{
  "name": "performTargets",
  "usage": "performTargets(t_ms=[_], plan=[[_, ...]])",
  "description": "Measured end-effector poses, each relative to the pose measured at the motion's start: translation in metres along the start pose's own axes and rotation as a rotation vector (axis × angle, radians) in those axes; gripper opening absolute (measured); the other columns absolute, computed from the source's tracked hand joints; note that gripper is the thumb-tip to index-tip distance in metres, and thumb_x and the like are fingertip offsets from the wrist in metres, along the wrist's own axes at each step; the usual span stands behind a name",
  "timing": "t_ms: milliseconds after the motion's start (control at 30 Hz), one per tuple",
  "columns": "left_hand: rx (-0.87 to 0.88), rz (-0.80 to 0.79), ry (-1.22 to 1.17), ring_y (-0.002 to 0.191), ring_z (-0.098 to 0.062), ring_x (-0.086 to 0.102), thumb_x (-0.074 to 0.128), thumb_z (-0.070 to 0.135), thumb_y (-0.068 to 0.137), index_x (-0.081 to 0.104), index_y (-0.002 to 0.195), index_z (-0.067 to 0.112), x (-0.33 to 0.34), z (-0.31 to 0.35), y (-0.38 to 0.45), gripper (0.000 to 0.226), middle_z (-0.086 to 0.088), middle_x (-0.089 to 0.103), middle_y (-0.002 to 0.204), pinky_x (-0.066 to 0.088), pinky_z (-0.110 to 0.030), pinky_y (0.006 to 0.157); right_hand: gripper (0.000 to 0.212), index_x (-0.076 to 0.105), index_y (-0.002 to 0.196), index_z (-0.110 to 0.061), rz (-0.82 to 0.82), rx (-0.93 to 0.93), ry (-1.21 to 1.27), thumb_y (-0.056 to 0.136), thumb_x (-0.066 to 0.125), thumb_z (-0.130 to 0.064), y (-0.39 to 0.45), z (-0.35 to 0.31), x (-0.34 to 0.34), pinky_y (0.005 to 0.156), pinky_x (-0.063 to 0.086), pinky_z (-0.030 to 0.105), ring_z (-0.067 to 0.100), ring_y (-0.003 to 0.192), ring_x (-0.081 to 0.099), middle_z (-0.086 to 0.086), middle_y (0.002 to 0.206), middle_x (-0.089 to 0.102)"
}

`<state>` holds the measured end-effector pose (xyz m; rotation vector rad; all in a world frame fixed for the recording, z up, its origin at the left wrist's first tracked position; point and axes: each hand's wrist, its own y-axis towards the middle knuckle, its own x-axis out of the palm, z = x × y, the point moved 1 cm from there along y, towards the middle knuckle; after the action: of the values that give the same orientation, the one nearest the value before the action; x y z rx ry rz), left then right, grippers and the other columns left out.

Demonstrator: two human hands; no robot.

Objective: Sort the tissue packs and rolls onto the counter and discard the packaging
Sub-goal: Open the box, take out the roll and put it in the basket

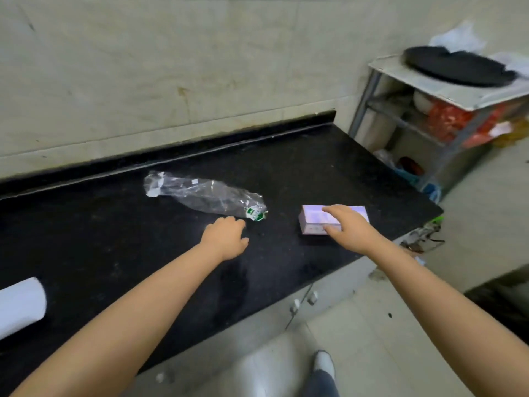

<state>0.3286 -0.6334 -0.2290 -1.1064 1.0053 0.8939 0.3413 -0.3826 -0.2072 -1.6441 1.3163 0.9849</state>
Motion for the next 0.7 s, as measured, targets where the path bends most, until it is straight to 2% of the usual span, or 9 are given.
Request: performTargets(t_ms=[167,333,433,533,633,700], plan=[[-0.002,0.026,-0.248,0.127,-0.026,0.046,0.051,0.029,0.092,0.045,0.135,0.013,0.027,0.097,0.072,0.046,-0.010,0.051,0.136,0.042,-0.036,0.104,0.044,0.045,0.133,-0.006,-0.049,0.094,0.040,0.091,0.052,-0.017,0.023,0.126,-0.025,0.108,0.029,0.027,0.021,0.131,0.041,0.010,0.142,0.046],[-0.202,0.059,-0.456,0.125,-0.026,0.045,0.062,0.035,0.084,0.039,0.138,0.016,0.054,0.157,0.096,0.061,-0.008,0.050,0.134,0.044,-0.034,0.096,0.042,0.050,0.129,-0.007,-0.112,0.159,0.085,0.088,0.057,-0.016,0.029,0.205,-0.027,0.101,0.037,0.027,0.021,0.123,0.050,0.012,0.135,0.053],[-0.378,0.130,-0.554,0.121,-0.028,0.050,0.064,0.036,0.083,0.038,0.138,0.017,0.057,0.162,0.099,0.064,-0.011,0.051,0.131,0.046,-0.036,0.091,0.052,0.047,0.131,-0.008,-0.161,0.114,0.125,0.084,0.064,-0.018,0.045,0.217,-0.020,0.102,0.034,0.024,0.022,0.125,0.049,0.012,0.137,0.051],[-0.470,0.128,-0.603,0.119,-0.027,0.054,0.063,0.033,0.086,0.038,0.139,0.013,0.058,0.162,0.099,0.062,-0.010,0.055,0.133,0.045,-0.034,0.088,0.075,0.032,0.141,-0.013,-0.226,0.020,0.208,0.077,0.071,-0.025,0.063,0.207,-0.010,0.106,0.025,0.021,0.020,0.135,0.035,0.008,0.147,0.036],[-0.618,0.134,-0.819,0.112,-0.028,0.058,0.063,0.028,0.087,0.034,0.140,0.008,0.059,0.170,0.098,0.064,-0.011,0.063,0.116,0.039,-0.027,0.080,0.096,0.016,0.146,-0.016,-0.276,-0.042,0.265,0.072,0.076,-0.026,0.079,0.194,0.002,0.113,0.021,0.028,0.020,0.141,0.021,0.004,0.154,0.020],[-0.739,0.147,-1.023,0.110,-0.031,0.058,0.063,0.024,0.087,0.027,0.143,0.005,0.060,0.184,0.097,0.069,-0.010,0.059,0.104,0.044,-0.030,0.087,0.098,0.014,0.146,-0.016,-0.306,-0.042,0.296,0.071,0.076,-0.023,0.084,0.188,0.009,0.113,0.023,0.029,0.021,0.141,0.022,0.005,0.155,0.020]])
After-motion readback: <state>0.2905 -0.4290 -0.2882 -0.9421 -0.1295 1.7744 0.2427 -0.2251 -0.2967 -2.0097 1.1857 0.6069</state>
